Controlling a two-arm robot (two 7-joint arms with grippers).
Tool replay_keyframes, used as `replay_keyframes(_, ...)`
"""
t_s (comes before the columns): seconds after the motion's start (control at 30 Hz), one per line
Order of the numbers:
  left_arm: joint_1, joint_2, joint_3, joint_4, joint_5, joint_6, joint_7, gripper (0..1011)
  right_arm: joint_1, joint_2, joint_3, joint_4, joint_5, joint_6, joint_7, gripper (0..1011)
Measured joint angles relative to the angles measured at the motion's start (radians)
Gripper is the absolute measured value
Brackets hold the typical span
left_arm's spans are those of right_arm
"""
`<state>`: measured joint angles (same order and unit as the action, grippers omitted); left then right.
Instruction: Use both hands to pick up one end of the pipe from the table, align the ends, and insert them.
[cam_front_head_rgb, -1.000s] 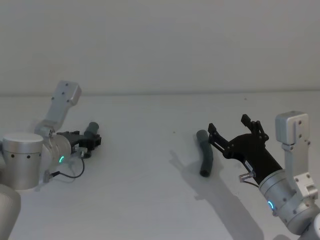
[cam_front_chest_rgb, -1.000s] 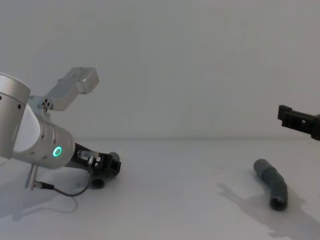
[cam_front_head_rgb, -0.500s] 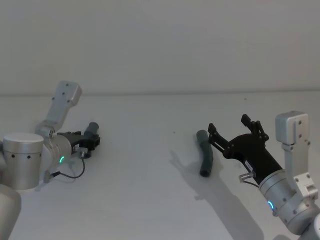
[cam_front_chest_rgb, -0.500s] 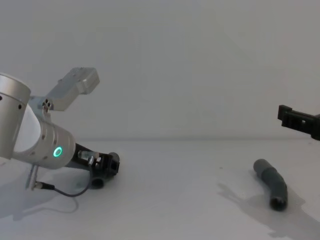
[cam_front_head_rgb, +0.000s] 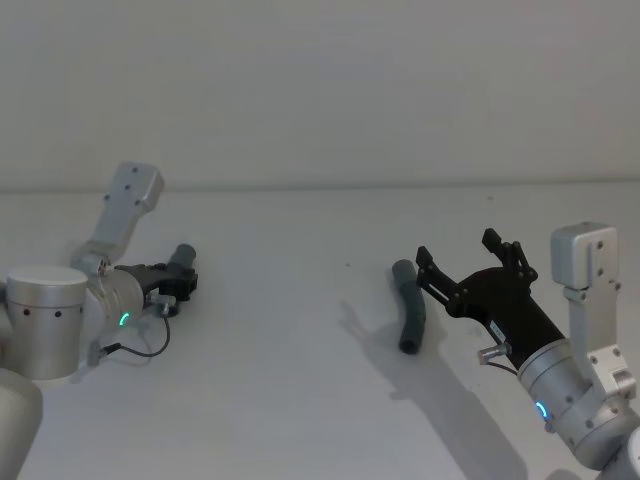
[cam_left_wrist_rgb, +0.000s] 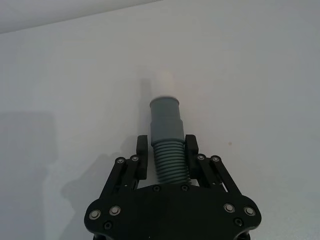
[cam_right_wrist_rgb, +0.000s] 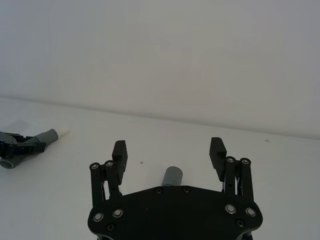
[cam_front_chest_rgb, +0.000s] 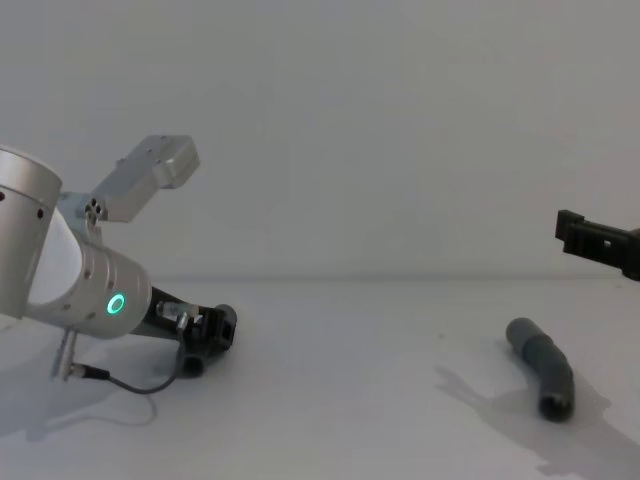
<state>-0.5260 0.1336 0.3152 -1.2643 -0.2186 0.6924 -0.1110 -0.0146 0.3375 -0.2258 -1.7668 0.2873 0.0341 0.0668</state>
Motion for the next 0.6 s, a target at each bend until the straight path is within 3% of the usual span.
replay_keyframes(0.6, 0.000, 0.000, 0.000, 0.000, 0.000, 0.000, 0.000, 332, 0.000, 0.000, 0.000, 0.000, 0.000, 0.000, 0.000, 1002)
